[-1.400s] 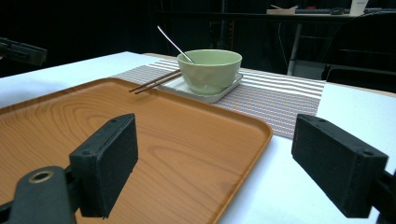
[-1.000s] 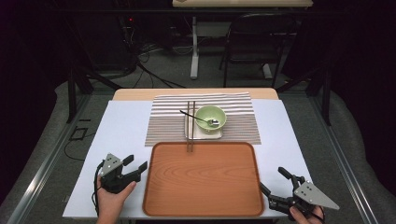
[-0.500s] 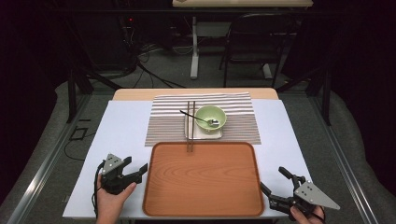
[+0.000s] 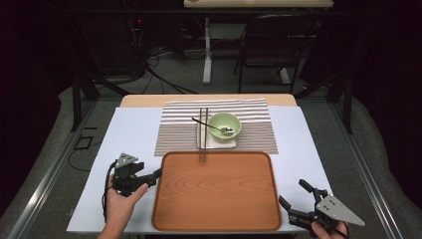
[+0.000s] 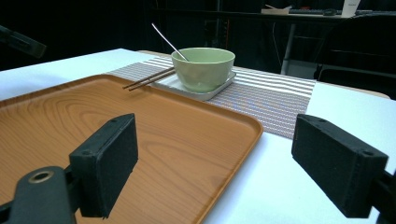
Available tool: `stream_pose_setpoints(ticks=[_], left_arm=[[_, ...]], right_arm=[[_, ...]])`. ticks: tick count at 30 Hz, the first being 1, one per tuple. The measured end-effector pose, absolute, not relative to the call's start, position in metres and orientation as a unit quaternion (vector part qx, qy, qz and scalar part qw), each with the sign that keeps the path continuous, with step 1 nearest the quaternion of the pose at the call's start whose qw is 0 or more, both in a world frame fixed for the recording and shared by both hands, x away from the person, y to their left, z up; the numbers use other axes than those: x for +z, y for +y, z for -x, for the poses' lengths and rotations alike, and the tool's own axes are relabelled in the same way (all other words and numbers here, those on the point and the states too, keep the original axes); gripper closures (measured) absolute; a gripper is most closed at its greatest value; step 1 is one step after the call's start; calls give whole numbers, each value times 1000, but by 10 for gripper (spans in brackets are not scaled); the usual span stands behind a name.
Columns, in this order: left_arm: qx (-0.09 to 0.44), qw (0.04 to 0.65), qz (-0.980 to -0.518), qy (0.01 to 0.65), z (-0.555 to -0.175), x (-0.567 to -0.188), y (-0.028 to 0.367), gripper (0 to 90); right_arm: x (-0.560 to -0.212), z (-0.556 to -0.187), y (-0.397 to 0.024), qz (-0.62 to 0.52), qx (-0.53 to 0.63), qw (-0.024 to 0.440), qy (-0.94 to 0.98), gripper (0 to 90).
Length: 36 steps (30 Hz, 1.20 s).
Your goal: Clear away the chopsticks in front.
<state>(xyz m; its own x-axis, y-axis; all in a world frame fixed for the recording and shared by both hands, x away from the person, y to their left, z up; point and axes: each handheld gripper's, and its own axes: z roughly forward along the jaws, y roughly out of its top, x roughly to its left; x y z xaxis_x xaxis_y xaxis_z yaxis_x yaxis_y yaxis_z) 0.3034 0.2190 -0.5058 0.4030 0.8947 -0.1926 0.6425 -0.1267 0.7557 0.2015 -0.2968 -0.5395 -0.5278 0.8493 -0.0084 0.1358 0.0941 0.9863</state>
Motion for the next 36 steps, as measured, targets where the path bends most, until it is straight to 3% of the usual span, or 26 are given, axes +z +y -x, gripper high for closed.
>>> stream_pose_setpoints(ticks=[20, 36], left_arm=[[144, 406, -738, 519, -332, -471, 206, 267], [117, 402, -740, 527, -367, -463, 183, 330]], right_arm=[[-540, -199, -297, -370, 563, 314, 669, 142], [-540, -205, -297, -371, 565, 310, 668, 142]])
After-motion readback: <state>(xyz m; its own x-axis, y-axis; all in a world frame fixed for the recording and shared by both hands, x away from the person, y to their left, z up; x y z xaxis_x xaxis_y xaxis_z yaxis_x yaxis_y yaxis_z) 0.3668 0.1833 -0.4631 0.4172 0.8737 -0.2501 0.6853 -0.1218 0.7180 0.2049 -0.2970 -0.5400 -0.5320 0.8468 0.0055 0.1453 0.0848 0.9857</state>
